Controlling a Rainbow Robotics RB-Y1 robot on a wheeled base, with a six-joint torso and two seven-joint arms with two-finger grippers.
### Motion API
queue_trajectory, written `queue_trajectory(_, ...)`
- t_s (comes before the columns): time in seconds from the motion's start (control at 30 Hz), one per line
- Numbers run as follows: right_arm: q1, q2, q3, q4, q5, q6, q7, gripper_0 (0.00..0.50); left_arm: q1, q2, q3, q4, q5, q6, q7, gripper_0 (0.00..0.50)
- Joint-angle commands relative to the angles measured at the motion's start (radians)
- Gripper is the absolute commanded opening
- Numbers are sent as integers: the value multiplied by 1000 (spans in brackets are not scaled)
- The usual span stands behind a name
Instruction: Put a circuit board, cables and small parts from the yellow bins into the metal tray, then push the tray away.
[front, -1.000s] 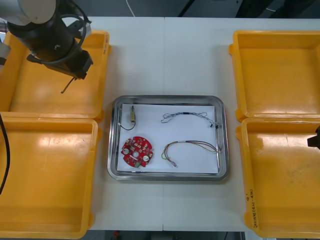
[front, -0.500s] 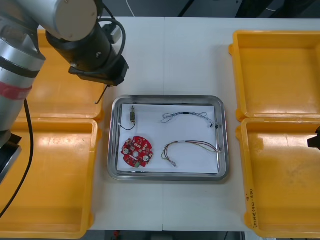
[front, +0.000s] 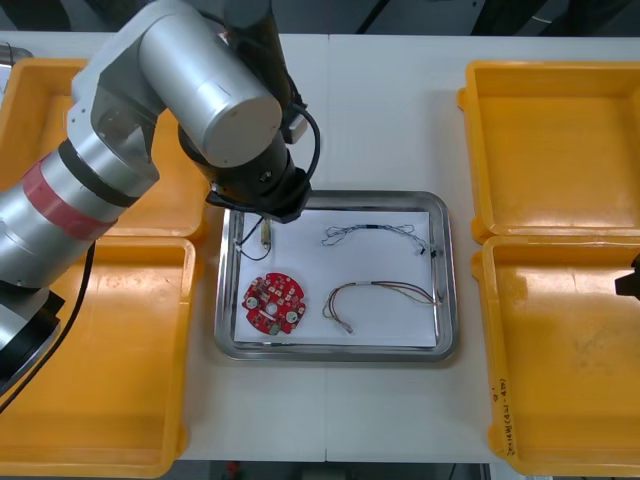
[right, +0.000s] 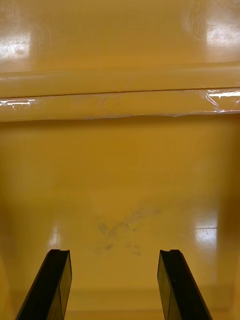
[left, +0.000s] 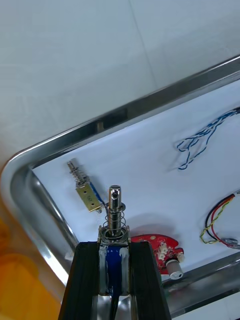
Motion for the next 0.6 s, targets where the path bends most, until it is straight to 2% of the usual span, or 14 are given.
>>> queue_trajectory(0.03,15,-36,-24,-8,-3,3,-52,500,-37,-30,-67,24,19,-64,147,0)
queue_trajectory(0.33,17,-36,-22,-10,-3,3,-50,500,-37,-45,-167,124,2,-187,149,1)
queue_trajectory(0.6,21,-36,-25,-10,-7,3,-52,500,-37,-46,-217,182,-9,-249,140,1)
